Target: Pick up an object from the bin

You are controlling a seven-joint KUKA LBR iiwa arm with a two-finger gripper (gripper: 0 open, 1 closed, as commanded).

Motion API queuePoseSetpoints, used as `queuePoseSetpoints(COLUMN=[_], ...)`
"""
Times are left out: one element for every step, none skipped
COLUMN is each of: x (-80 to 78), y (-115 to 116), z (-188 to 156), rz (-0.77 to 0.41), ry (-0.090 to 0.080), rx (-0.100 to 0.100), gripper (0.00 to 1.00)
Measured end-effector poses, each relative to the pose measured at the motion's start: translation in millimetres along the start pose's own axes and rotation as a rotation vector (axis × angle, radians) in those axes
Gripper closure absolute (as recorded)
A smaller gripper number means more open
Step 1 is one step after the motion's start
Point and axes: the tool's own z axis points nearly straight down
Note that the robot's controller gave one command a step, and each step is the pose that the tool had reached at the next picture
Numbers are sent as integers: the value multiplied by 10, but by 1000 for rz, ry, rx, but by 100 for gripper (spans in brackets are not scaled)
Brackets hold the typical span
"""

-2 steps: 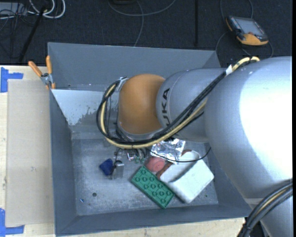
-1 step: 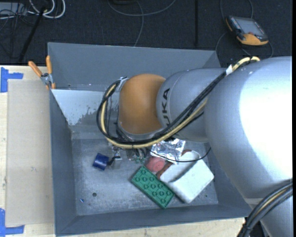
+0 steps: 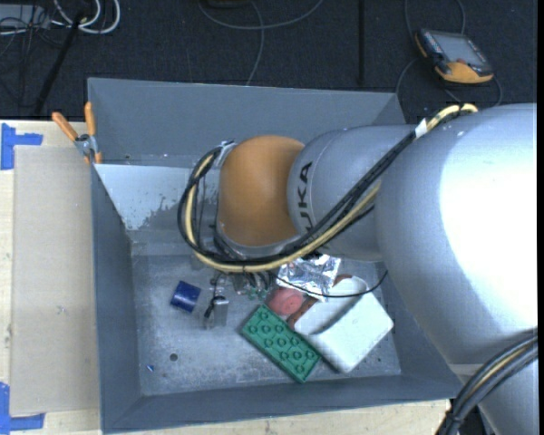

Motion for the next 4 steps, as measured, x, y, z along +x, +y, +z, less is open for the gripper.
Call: queuePoseSetpoints(x=[-252, -255, -299, -18], y=[438, 429, 311, 354], z=[-4, -10, -1083, -1822], rz=[-400, -395, -420, -422], ry=[-3, -2, -10, -9], rx=[-1, -2, 1, 0], gripper=[0, 100, 100, 100])
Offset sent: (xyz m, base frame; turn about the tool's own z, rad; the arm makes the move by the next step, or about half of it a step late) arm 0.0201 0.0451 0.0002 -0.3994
